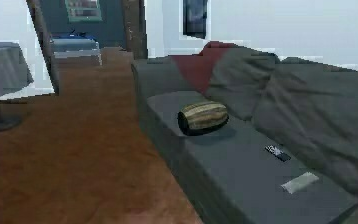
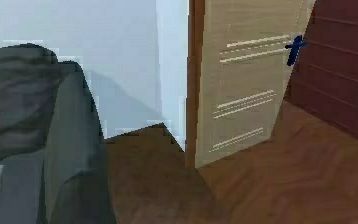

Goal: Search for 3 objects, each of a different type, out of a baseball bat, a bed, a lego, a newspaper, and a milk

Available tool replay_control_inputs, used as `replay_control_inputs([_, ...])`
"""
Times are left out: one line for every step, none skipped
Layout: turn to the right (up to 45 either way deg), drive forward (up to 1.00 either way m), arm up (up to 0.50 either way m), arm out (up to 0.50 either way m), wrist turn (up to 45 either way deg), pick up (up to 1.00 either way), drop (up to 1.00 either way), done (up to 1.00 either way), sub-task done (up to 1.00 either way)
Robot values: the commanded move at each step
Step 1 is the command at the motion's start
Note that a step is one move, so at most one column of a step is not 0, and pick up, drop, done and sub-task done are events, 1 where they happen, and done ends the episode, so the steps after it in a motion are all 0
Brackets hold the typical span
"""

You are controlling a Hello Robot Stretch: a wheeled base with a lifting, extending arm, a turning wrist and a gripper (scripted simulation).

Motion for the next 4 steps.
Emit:
replay_control_inputs([36.0, 0.0, 0.0, 0.0, 0.0, 0.0, 0.0, 0.0, 0.0])
replay_control_inputs([0.0, 0.0, 0.0, 0.0, 0.0, 0.0, 0.0, 0.0, 1.0])
replay_control_inputs([-45.0, 0.0, 0.0, 0.0, 0.0, 0.0, 0.0, 0.0, 0.0])
replay_control_inputs([-15.0, 0.0, 0.0, 0.0, 0.0, 0.0, 0.0, 0.0, 0.0])
